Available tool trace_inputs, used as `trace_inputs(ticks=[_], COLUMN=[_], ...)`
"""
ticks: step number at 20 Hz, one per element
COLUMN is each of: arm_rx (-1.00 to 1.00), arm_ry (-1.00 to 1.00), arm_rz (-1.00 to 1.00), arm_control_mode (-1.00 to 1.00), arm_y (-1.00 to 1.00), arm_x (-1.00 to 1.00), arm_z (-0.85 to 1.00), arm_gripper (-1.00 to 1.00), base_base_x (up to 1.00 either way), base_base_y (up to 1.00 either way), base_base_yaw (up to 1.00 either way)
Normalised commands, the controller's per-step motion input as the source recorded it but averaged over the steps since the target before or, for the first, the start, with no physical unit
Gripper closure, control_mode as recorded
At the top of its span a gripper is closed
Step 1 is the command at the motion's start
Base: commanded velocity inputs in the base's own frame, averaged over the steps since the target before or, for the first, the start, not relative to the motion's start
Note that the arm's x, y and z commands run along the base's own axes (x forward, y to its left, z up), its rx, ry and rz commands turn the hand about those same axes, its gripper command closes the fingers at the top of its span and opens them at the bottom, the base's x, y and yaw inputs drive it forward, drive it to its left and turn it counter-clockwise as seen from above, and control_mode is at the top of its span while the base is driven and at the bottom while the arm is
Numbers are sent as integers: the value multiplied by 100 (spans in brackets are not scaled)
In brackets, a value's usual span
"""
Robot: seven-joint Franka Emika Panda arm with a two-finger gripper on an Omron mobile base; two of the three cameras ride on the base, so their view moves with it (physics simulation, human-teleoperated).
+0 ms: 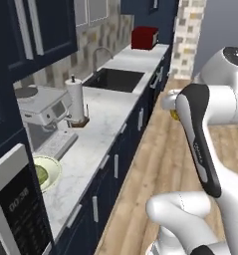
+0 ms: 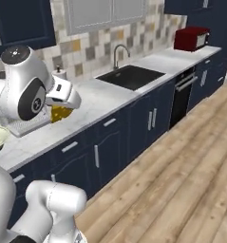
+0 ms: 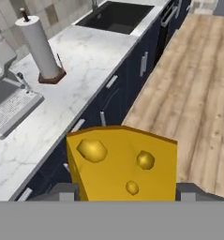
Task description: Pick the cheese from the fridge and the cheese grater from the cabinet and place them next to the salad bowl.
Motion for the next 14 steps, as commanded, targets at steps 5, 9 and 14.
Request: trace_inputs(ticks=[5,9,14], arm_rx=[0,0,0], arm_ry=[0,0,0], arm_rz=[0,0,0], arm_control_mode=[100,100,100], arm_y=[0,0,0], arm_x=[0,0,0], arm_z=[0,0,0], arm_gripper=[100,100,100], base_base_x=[20,0,19], base_base_y=[-17,11,31], base_base_yaw=[47,44,53])
